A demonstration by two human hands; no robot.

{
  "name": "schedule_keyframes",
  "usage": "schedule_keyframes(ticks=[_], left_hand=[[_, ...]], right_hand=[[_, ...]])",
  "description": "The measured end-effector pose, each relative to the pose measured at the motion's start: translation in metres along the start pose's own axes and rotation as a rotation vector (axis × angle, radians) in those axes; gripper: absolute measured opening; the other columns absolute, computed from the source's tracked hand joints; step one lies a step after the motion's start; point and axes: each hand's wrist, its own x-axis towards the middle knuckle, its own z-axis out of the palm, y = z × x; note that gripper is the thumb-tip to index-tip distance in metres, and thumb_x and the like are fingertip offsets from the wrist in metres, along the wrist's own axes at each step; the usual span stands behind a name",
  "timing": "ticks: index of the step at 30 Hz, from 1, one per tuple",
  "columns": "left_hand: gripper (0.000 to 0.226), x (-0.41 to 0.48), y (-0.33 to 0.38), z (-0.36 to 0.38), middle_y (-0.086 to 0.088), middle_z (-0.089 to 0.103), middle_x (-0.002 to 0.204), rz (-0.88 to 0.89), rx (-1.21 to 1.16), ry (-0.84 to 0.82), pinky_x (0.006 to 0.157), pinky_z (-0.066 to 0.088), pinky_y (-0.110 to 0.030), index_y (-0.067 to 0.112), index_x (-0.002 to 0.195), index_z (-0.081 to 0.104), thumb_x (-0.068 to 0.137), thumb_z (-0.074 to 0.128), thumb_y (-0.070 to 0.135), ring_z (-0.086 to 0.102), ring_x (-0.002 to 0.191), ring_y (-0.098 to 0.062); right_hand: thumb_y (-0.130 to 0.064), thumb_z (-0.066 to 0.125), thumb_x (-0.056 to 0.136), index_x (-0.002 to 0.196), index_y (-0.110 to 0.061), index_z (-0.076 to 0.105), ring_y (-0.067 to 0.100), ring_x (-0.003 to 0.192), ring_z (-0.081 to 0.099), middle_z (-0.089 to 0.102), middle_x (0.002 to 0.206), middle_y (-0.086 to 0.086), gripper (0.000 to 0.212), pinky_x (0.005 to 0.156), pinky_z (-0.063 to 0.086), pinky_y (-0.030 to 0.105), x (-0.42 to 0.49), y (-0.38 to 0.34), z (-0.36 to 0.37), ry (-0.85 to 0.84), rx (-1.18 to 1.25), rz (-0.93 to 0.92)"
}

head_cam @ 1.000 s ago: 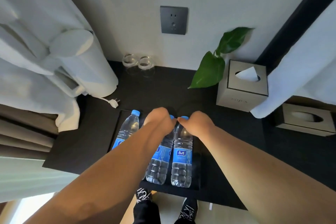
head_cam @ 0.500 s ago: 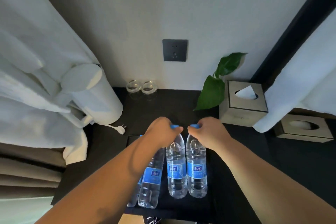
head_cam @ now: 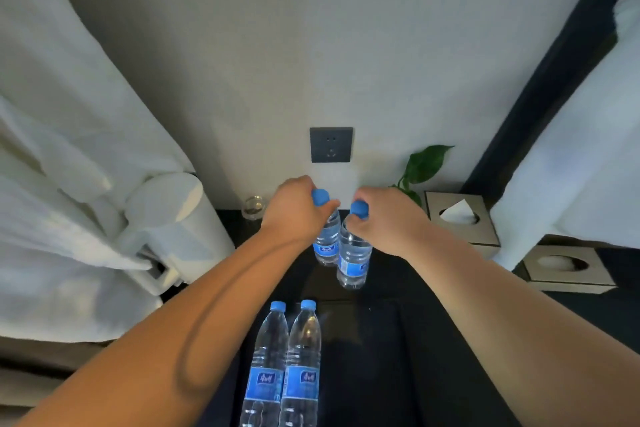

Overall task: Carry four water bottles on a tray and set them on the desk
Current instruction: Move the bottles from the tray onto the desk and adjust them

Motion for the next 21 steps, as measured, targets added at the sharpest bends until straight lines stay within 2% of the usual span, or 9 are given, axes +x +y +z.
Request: schedule_keyframes(ticks=[3, 9, 15, 18, 21], left_hand=[[0.037, 0.025, -0.003, 0.006, -0.003, 0.058, 0.084, -0.001, 0.005, 0.004, 0.056, 0.033, -0.029, 0.017, 0.085, 0.053, 0.082, 0.076, 0.046, 0.053, 0.071, -0.018], [0.040, 0.069, -0.020, 0.027, -0.002, 0.056, 0.086, -0.014, 0.065, -0.023, 0.062, 0.036, -0.030, 0.018, 0.086, 0.050, 0.083, 0.074, 0.050, 0.051, 0.073, -0.019], [0.042, 0.094, -0.037, 0.050, -0.002, 0.053, 0.085, 0.020, 0.112, -0.012, 0.064, 0.040, -0.031, 0.018, 0.088, 0.049, 0.084, 0.070, 0.055, 0.051, 0.073, -0.021], [0.044, 0.098, -0.042, 0.054, 0.000, 0.054, 0.084, 0.031, 0.096, 0.008, 0.061, 0.040, -0.031, 0.018, 0.091, 0.051, 0.084, 0.068, 0.057, 0.052, 0.071, -0.021], [0.050, 0.096, -0.042, 0.057, 0.003, 0.052, 0.083, 0.012, 0.127, -0.002, 0.059, 0.040, -0.032, 0.017, 0.102, 0.053, 0.085, 0.063, 0.062, 0.052, 0.070, -0.021]], right_hand=[[-0.036, 0.061, 0.090, 0.100, -0.024, 0.055, 0.015, 0.069, 0.055, 0.057, 0.079, -0.004, 0.017, 0.052, 0.037, 0.029, 0.025, -0.002, 0.004, -0.035, -0.059, -0.041], [-0.028, 0.060, 0.093, 0.113, -0.018, 0.059, 0.026, 0.084, 0.059, 0.060, 0.094, 0.006, 0.022, 0.064, 0.047, 0.036, 0.072, 0.014, 0.014, -0.025, -0.069, -0.036], [-0.025, 0.057, 0.097, 0.121, -0.015, 0.060, 0.030, 0.090, 0.059, 0.055, 0.100, 0.008, 0.025, 0.070, 0.040, 0.033, 0.100, 0.023, 0.027, -0.018, -0.062, -0.025], [-0.024, 0.055, 0.100, 0.129, -0.016, 0.058, 0.032, 0.095, 0.060, 0.056, 0.111, 0.013, 0.030, 0.077, 0.047, 0.035, 0.105, 0.023, 0.029, 0.010, -0.072, -0.006], [-0.024, 0.053, 0.101, 0.138, -0.018, 0.053, 0.034, 0.099, 0.062, 0.056, 0.118, 0.016, 0.038, 0.082, 0.052, 0.040, 0.105, 0.022, 0.030, 0.031, -0.124, 0.009]])
